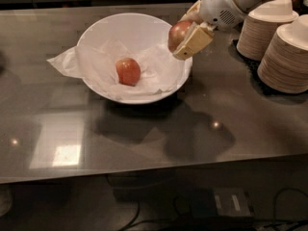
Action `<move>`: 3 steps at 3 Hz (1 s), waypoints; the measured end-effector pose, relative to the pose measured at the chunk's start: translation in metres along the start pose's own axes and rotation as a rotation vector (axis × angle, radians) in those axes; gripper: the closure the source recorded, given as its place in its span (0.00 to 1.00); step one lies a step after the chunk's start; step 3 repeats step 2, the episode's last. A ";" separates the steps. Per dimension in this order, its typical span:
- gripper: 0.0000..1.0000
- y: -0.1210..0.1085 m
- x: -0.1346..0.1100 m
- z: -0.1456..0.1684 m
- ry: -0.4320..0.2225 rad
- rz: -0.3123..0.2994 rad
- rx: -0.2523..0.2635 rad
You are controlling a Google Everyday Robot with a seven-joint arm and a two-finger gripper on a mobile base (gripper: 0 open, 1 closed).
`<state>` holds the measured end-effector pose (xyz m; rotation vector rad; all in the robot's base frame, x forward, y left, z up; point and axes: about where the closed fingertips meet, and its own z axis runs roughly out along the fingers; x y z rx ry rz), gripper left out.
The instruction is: Pick apple from white bowl
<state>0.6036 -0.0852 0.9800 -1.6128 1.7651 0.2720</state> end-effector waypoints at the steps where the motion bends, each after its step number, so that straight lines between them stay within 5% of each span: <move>1: 1.00 -0.001 -0.018 -0.020 -0.021 -0.057 0.022; 3: 1.00 0.007 -0.031 -0.023 -0.038 -0.110 0.011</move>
Offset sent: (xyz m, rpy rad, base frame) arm -0.0285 0.0209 0.0419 -0.0103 -0.1105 0.1401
